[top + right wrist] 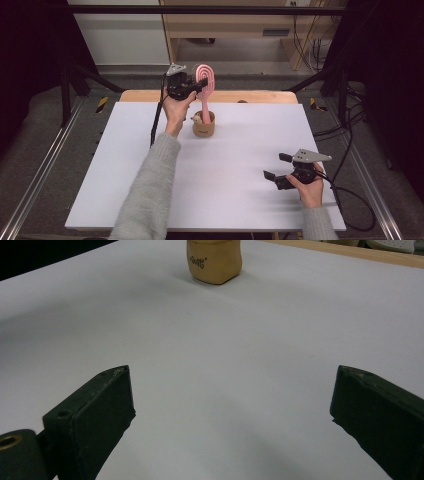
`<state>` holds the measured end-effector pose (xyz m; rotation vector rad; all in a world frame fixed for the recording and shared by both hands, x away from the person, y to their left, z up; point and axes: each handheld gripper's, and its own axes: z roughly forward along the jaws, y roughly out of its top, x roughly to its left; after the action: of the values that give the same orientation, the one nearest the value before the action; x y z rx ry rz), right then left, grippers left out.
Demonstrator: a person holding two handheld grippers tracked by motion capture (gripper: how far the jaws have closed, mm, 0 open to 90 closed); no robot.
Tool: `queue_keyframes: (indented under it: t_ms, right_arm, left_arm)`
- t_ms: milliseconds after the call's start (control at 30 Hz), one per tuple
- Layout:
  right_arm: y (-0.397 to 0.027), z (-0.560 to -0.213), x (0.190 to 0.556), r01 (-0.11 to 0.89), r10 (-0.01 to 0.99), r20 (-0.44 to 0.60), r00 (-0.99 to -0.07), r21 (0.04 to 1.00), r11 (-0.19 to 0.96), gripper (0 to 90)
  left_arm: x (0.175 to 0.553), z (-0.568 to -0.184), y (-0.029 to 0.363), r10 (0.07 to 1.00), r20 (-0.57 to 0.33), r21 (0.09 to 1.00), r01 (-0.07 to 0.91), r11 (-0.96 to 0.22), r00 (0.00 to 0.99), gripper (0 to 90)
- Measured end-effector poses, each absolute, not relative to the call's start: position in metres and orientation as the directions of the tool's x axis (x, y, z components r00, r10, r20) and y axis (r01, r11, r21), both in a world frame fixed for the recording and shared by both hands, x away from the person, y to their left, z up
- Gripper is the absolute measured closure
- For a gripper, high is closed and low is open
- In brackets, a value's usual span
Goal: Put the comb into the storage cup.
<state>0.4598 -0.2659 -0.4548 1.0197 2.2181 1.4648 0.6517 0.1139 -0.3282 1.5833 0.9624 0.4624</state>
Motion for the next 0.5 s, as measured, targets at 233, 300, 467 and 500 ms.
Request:
queue_keyframes:
  t_ms: [233, 300, 467, 500]
  right_arm:
    - [-0.266, -0.455, 0.460, 0.397, 0.695, 0.135, -0.707, 0.888, 0.231, 4.4]
    - [-0.266, -0.455, 0.460, 0.397, 0.694, 0.135, -0.707, 0.888, 0.232, 4.4]
    - [-0.265, -0.455, 0.460, 0.397, 0.695, 0.135, -0.706, 0.888, 0.231, 4.4]
    - [-0.266, -0.455, 0.460, 0.397, 0.695, 0.134, -0.706, 0.888, 0.232, 4.5]
  left_arm:
    - [0.651, -0.336, 0.114, 0.779, -0.228, 0.941, 0.339, 0.021, 0.584, 63.3]
    - [0.651, -0.339, 0.114, 0.777, -0.233, 0.939, 0.342, 0.024, 0.584, 63.2]
    - [0.651, -0.346, 0.115, 0.777, -0.240, 0.937, 0.350, 0.027, 0.582, 63.2]
    - [0.651, -0.348, 0.115, 0.777, -0.239, 0.937, 0.349, 0.026, 0.583, 63.3]
